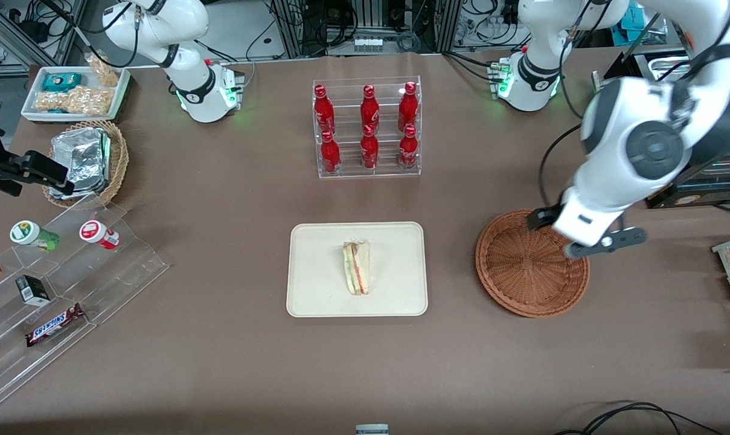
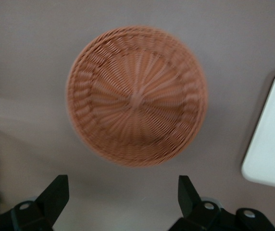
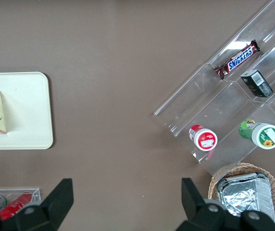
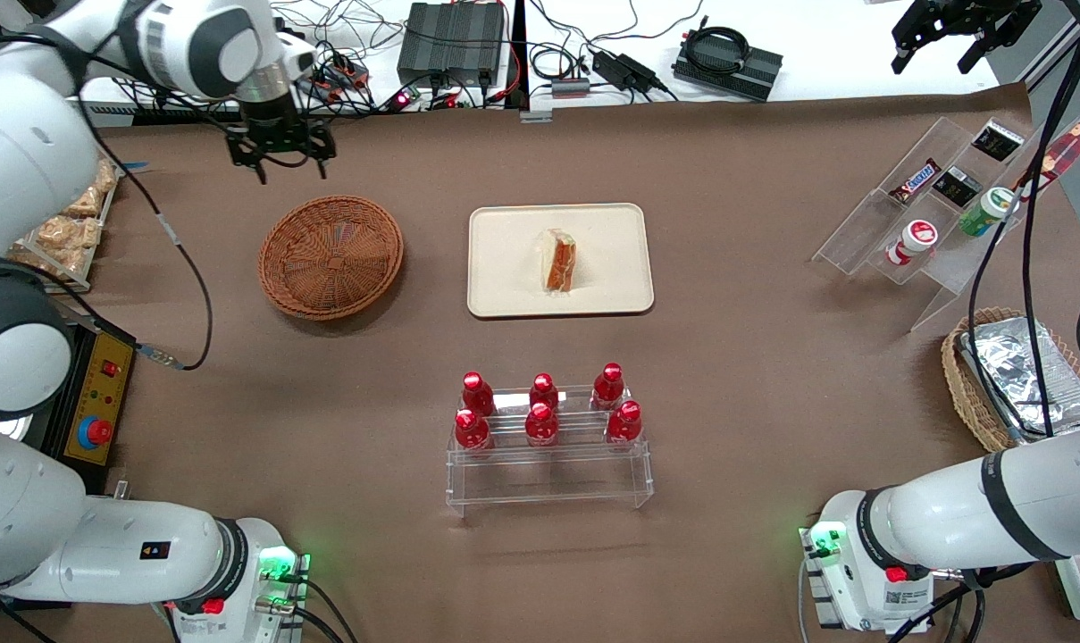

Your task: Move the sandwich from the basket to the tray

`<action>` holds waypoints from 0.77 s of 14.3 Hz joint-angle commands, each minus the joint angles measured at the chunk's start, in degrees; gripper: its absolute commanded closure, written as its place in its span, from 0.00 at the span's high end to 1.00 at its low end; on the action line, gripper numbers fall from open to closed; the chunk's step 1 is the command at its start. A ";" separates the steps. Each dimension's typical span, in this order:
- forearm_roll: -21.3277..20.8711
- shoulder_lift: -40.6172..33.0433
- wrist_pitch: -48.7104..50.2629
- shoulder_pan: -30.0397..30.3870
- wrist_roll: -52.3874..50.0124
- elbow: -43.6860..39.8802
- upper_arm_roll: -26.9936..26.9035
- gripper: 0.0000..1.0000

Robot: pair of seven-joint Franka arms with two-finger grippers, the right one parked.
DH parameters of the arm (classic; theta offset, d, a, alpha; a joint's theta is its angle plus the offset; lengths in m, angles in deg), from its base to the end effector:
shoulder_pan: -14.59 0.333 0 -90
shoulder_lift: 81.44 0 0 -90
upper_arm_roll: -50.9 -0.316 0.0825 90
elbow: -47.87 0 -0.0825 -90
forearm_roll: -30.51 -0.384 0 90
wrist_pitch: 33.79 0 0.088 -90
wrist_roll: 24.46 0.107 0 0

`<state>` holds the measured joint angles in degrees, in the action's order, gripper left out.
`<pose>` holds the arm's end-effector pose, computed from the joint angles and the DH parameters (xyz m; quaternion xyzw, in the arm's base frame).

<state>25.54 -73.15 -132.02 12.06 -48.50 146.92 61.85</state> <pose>0.5749 -0.1242 0.4801 -0.9932 -0.0821 0.0646 0.0521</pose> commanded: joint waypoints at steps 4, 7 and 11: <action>2.15 -6.80 3.40 5.16 10.92 1.59 0.30 1.00; 3.21 -9.08 3.22 5.08 18.12 0.63 -3.11 1.00; 3.21 -10.49 2.96 3.51 23.34 -1.92 -8.03 1.00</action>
<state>28.01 -82.32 -129.14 16.63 -26.91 145.85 55.86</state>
